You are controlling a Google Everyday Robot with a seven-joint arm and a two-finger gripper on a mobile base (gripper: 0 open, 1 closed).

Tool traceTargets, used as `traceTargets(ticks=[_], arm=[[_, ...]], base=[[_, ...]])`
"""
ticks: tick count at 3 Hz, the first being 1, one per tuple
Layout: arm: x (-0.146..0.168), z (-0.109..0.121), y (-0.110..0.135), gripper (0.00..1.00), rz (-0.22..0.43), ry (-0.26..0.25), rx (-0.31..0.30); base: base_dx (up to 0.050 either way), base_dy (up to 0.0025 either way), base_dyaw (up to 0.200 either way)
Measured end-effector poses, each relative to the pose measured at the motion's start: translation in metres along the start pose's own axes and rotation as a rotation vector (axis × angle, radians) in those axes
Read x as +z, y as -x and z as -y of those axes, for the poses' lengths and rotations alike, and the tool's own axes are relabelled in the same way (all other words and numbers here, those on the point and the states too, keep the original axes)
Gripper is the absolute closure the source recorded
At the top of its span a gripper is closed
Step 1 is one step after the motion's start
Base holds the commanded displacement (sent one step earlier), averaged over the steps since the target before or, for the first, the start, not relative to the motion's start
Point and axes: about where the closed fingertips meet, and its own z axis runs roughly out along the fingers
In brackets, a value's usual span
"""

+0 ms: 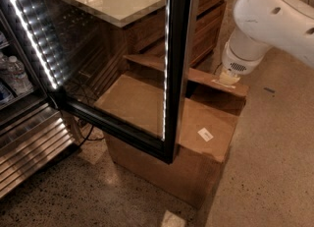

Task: Close right fridge door

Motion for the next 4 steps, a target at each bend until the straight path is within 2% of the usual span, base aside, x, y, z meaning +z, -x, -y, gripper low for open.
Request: traceTargets(ticks=[2,3,4], arm=[[0.0,-0.001,0.0,1.0,0.024,0.018,0.006],[0.016,0.019,-0.023,1.0,0.135,0.054,0.062],[0.032,0.026,-0.051,1.0,0.3,0.162,0.116]], base=[[0.0,0.0,0.0],[0.0,0.0,0.0],[0.0,0.0,0.0]])
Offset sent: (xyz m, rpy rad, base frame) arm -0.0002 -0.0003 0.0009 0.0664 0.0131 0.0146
